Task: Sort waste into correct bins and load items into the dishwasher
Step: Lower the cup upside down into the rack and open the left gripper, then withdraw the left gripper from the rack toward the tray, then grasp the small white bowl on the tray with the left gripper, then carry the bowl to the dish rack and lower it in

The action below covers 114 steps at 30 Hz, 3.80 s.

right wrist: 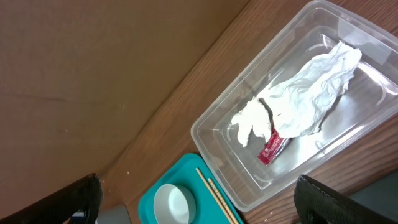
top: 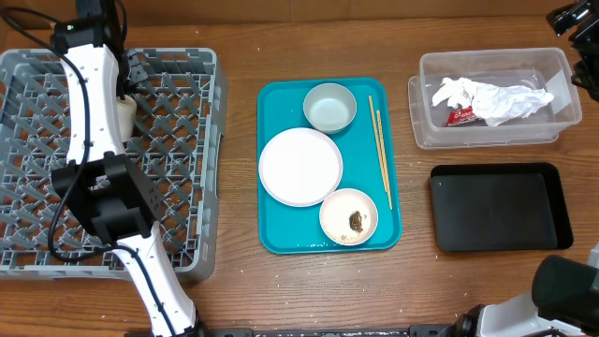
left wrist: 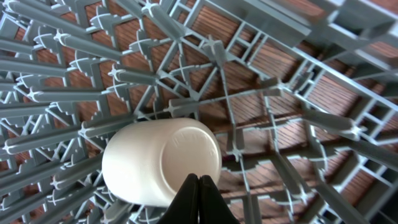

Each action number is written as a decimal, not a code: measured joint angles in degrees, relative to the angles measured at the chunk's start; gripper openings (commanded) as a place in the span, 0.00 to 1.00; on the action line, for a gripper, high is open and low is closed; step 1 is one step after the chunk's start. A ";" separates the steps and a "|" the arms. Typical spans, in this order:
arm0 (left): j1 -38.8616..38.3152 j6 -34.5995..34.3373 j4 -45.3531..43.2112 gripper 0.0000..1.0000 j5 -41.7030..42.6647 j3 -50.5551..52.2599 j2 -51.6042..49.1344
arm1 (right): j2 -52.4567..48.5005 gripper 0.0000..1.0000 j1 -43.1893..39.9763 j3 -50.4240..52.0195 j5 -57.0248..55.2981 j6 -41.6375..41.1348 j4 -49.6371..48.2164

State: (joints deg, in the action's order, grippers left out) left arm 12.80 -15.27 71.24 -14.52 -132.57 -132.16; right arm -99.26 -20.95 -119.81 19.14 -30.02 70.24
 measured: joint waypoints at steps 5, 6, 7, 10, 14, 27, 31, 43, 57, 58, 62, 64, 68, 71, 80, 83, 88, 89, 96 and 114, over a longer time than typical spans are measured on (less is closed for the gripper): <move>0.04 0.44 -2.40 0.04 -0.24 1.09 -1.18 | 0.00 1.00 -0.02 0.00 -0.02 0.02 -0.02; 0.04 0.48 -2.62 0.04 -0.24 1.29 -1.36 | 0.00 1.00 -0.02 0.00 -0.02 0.00 -0.02; 0.07 0.59 -2.75 0.04 -0.24 1.51 -1.44 | 0.00 1.00 -0.02 0.00 -0.02 0.02 -0.02; 0.17 0.63 -2.75 0.04 -0.31 1.79 -1.60 | 0.00 1.00 0.00 0.00 -0.02 0.00 -0.02; 0.74 0.63 -2.71 0.04 -0.28 1.84 -1.64 | 0.00 1.00 -0.02 0.00 -0.02 0.00 -0.02; 4.94 0.35 1.86 0.04 0.61 0.61 -1.51 | 0.00 1.00 0.00 0.00 -0.02 0.02 -0.02; 6.54 -1.42 7.04 0.04 0.50 -1.14 -0.70 | 0.00 1.00 -0.02 0.00 -0.02 0.00 -0.02; 10.36 -5.35 11.26 0.08 12.50 -3.15 12.66 | 0.00 1.00 0.00 0.00 0.00 0.00 -0.02; -21.16 14.21 4.94 0.89 40.59 -4.20 10.51 | 0.00 1.00 0.00 0.00 0.00 0.00 0.00; -24.00 15.45 4.28 0.89 40.11 -4.20 9.33 | 0.00 1.00 -0.02 0.00 -0.02 0.00 -0.02; -33.79 18.34 1.40 0.86 34.53 -4.20 3.52 | 0.00 1.00 0.00 0.00 -0.02 -0.02 -0.04; -37.88 18.97 -0.11 0.82 30.38 -4.20 0.20 | 0.00 1.00 0.00 0.00 -0.02 0.00 -0.04; -43.89 20.46 -3.80 0.73 22.88 -4.15 -6.12 | 0.00 1.00 0.00 0.00 -0.02 0.02 -0.02; -46.82 21.99 -5.49 0.68 19.21 -4.09 -9.51 | 0.00 1.00 0.00 0.00 -0.02 0.00 0.00; -50.10 22.84 -6.60 0.50 11.76 -4.04 -14.03 | 0.00 1.00 0.00 0.00 -0.02 0.00 -0.02; -49.33 22.29 -6.64 0.36 10.99 -4.04 -14.12 | 0.00 1.00 -0.02 0.00 -0.02 0.02 0.00; -47.71 21.29 -6.29 0.04 10.19 -4.04 -14.12 | 0.00 1.00 0.00 0.00 -0.02 -0.02 -0.02; -47.50 21.22 -6.19 0.04 10.12 -4.04 -14.12 | 0.00 1.00 0.00 0.00 -0.02 -0.02 0.02; -46.36 16.06 -4.46 0.04 9.55 -6.97 -13.88 | 0.00 1.00 -0.02 0.00 -0.02 0.00 0.00; -6.82 -10.23 19.74 0.04 19.67 -17.90 15.72 | 0.00 1.00 -0.02 0.00 0.00 0.00 -0.02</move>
State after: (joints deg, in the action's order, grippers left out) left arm 5.98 -25.50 90.98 5.15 -150.47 -116.44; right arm -99.26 -20.97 -119.81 19.14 -30.02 70.22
